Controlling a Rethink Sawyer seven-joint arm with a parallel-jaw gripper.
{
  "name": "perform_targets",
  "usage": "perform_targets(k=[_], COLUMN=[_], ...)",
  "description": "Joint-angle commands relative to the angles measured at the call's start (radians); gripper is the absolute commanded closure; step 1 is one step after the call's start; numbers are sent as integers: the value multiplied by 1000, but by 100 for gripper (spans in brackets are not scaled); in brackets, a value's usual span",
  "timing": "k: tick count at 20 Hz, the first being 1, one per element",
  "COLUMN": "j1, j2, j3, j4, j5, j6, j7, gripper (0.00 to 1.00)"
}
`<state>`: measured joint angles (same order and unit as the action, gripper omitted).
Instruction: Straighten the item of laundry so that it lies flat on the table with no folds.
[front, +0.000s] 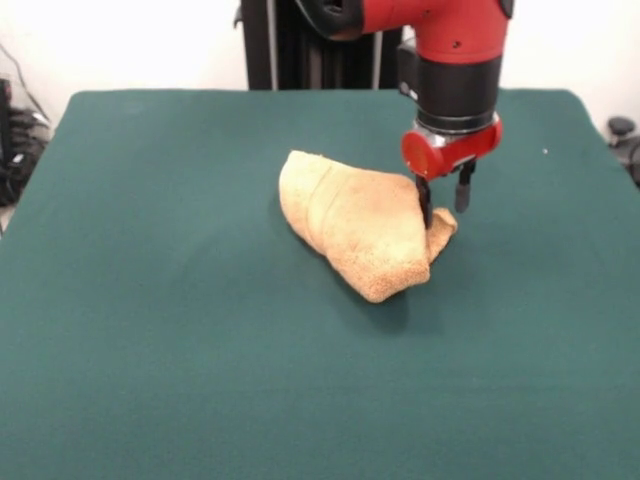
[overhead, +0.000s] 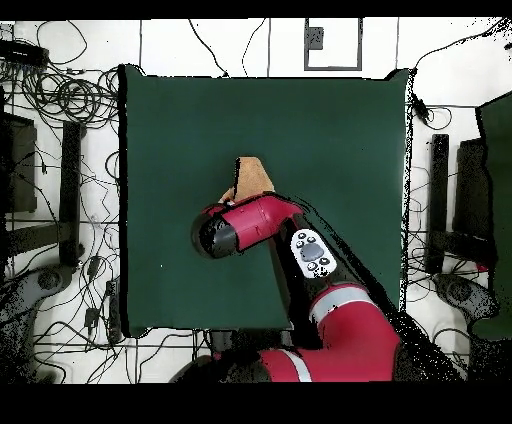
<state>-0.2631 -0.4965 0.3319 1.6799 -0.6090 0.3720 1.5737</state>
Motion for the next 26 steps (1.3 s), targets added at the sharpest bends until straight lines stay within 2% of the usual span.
perform_targets(k=[1, 18, 19, 26], j1=[5, 1, 1, 18], j2=[7, 11, 12, 19], j3=[100, 106, 106, 90], j4=[31, 30, 28, 17], j5=[-34, -23, -20, -12], j6=[-59, -29, -20, 45], j7=[4, -14, -17, -32], gripper=[0, 0, 100, 100])
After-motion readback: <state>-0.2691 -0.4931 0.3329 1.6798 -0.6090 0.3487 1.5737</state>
